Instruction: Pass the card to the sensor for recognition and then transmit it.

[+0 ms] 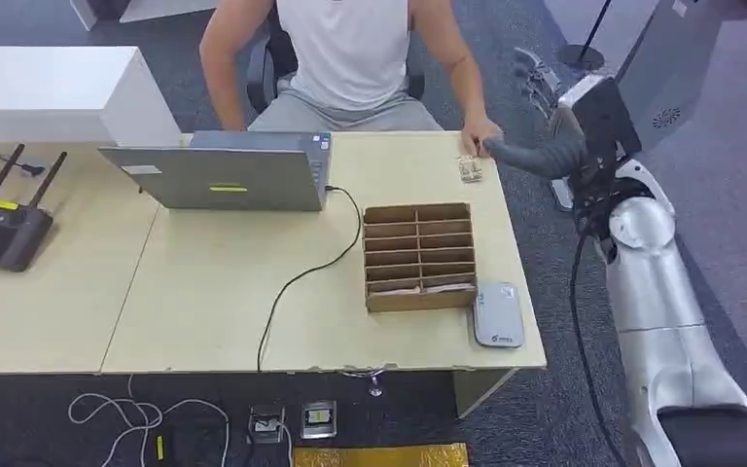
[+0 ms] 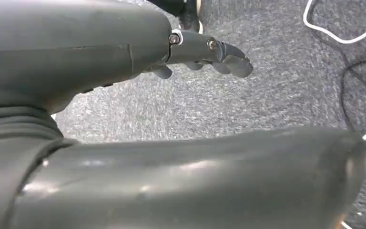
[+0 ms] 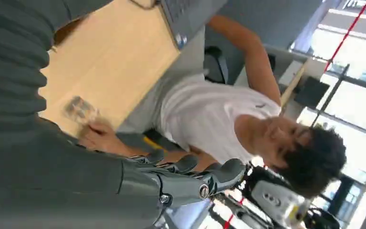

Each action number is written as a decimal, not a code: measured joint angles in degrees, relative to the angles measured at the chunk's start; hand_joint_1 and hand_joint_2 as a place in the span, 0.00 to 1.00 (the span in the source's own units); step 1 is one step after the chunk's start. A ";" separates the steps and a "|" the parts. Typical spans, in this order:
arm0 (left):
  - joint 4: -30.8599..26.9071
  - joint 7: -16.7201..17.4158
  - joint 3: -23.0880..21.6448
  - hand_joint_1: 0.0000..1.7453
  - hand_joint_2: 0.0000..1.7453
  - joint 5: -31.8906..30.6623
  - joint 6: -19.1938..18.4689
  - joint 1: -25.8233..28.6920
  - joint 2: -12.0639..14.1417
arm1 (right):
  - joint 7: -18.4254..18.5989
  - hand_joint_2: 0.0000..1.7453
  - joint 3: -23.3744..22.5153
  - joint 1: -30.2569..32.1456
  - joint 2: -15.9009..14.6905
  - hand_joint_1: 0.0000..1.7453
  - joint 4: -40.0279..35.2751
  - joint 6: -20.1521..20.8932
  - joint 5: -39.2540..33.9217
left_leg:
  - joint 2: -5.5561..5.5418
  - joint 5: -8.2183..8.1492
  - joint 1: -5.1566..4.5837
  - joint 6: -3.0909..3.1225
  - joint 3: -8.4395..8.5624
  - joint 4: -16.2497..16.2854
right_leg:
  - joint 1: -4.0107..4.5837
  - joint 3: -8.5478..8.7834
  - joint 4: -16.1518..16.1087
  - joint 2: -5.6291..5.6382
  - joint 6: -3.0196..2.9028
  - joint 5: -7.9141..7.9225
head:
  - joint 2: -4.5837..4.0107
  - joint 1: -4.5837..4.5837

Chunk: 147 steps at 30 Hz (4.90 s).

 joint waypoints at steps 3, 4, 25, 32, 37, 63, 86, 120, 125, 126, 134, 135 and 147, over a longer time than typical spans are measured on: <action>0.02 0.00 0.31 0.00 0.00 0.00 -0.04 0.03 0.09 | 1.23 1.00 -1.74 2.41 -1.43 0.00 -4.80 1.92 -3.06 | 0.08 -0.01 0.02 -0.01 0.06 0.00 | 0.02 0.00 0.00 0.05 0.00 0.00 | 0.00 0.02; 0.00 0.00 0.35 0.00 0.00 0.00 -0.13 0.02 0.09 | 1.62 1.00 -2.17 3.30 -1.86 0.00 -6.36 2.43 -3.90 | 0.07 -0.01 0.03 -0.01 0.07 0.00 | 0.03 0.02 0.00 0.05 -0.01 0.00 | 0.00 0.04; 0.00 0.02 0.92 0.00 0.00 0.63 -0.96 -0.03 0.17 | 8.27 1.00 -5.82 20.80 -6.39 0.00 -23.57 6.29 -9.29 | 0.05 -0.03 0.02 -0.04 -0.01 -0.02 | 0.02 0.02 0.01 0.03 -0.02 -0.02 | 0.00 0.02; 0.02 0.02 0.94 0.00 0.00 0.63 -1.49 -0.15 0.26 | 9.65 1.00 -3.92 24.67 -6.19 0.00 -23.79 8.60 -7.93 | 0.04 -0.04 0.03 -0.06 -0.05 -0.03 | 0.03 0.02 0.01 0.01 -0.05 -0.04 | 0.00 0.02; 0.00 0.31 0.94 0.00 0.00 0.63 -1.53 -0.22 0.26 | 10.26 1.00 -1.36 26.43 -5.89 0.00 -23.77 9.96 -7.80 | 0.02 -0.04 0.03 -0.06 -0.06 -0.03 | 0.03 0.01 0.02 0.01 -0.06 -0.05 | 0.00 0.02; 0.00 0.66 0.92 0.00 0.00 -0.37 -1.14 -0.25 -0.04 | 15.90 1.00 8.41 32.71 -6.08 0.00 -20.38 -14.22 59.73 | 0.01 -0.05 0.03 -0.07 -0.10 -0.04 | 0.03 -0.03 0.01 0.01 -0.10 -0.08 | 0.00 0.02; 0.00 0.66 0.92 0.00 0.00 -0.81 -1.07 -0.33 -0.44 | 12.47 1.00 9.34 31.74 -1.36 0.00 -16.36 -14.98 57.20 | 0.01 -0.05 0.03 -0.07 -0.09 -0.04 | 0.03 -0.03 0.02 0.02 -0.10 -0.08 | 0.00 0.02; 0.00 0.66 0.24 0.00 0.00 -1.75 -1.09 -1.18 -0.85 | 8.73 1.00 9.34 28.50 3.23 0.01 -9.54 -13.82 54.95 | 0.01 -0.05 0.03 -0.07 -0.10 -0.04 | 0.03 -0.04 0.02 0.01 -0.12 -0.09 | 0.00 0.02; 0.00 0.68 0.24 0.00 0.00 -1.75 -1.11 -1.21 -0.85 | 8.86 1.00 9.34 28.48 3.30 0.08 -9.40 -13.56 54.97 | 0.01 -0.05 0.03 -0.07 -0.10 -0.04 | 0.03 -0.04 0.02 0.01 -0.12 -0.09 | 0.00 0.02; 0.00 0.68 0.24 0.00 0.00 -1.75 -1.11 -1.21 -0.85 | 8.86 1.00 9.34 28.48 3.30 0.08 -9.40 -13.56 54.97 | 0.01 -0.05 0.03 -0.07 -0.10 -0.04 | 0.03 -0.04 0.02 0.01 -0.12 -0.09 | 0.00 0.02; 0.00 0.98 0.20 0.00 0.00 -1.79 -1.40 -1.30 -0.85 | 9.58 1.00 9.34 28.36 3.29 0.31 -8.66 -12.62 55.15 | 0.01 -0.05 0.03 -0.07 -0.10 -0.04 | 0.03 -0.04 0.02 0.01 -0.12 -0.09 | 0.00 0.02; 0.00 1.11 0.15 0.00 0.00 -1.79 -1.53 -1.33 -0.85 | 9.89 1.00 9.34 28.33 3.29 0.31 -8.38 -12.34 55.24 | 0.01 -0.05 0.03 -0.07 -0.10 -0.04 | 0.03 -0.04 0.02 0.01 -0.12 -0.09 | 0.00 0.02; 0.00 1.22 -0.33 0.00 0.00 -1.38 -1.44 -1.53 -0.90 | 11.11 1.00 9.39 27.59 3.34 0.95 -4.53 -12.32 55.39 | 0.01 -0.05 0.03 -0.07 -0.07 -0.04 | 0.03 -0.01 0.02 0.02 -0.13 -0.10 | 0.00 0.02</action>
